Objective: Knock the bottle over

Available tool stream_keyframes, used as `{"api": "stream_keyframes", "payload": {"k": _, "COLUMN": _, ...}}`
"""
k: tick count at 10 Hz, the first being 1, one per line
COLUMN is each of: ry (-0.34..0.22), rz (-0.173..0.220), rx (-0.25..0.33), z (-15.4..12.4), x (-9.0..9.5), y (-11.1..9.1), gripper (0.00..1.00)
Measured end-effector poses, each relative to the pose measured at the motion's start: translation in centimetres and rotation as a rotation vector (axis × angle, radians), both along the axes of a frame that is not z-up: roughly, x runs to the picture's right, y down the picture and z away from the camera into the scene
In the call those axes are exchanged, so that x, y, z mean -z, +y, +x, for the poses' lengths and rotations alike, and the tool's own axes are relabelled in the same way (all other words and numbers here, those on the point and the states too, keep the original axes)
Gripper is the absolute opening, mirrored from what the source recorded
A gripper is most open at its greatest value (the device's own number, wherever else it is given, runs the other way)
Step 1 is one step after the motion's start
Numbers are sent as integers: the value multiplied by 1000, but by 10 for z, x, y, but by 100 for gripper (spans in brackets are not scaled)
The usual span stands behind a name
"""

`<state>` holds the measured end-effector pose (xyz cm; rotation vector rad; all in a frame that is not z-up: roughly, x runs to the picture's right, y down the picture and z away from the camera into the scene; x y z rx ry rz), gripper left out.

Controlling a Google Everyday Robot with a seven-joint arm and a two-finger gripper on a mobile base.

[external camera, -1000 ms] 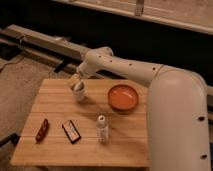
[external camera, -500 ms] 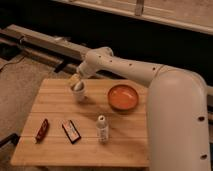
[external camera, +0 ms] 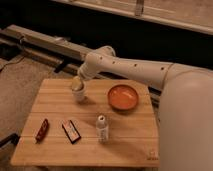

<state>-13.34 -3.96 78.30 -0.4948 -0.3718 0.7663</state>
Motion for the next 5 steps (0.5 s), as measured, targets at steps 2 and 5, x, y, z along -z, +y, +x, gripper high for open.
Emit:
{"api": "stream_keyframes", "payload": {"k": 2, "ry": 47, "rz": 9, "rx": 23, "z": 27, "x": 26, "y": 11, "gripper": 80}}
{"api": "stream_keyframes", "payload": {"k": 5, "ry": 108, "rz": -42, "rx": 91, "z": 61, "x": 58, "y": 34, "gripper": 80}}
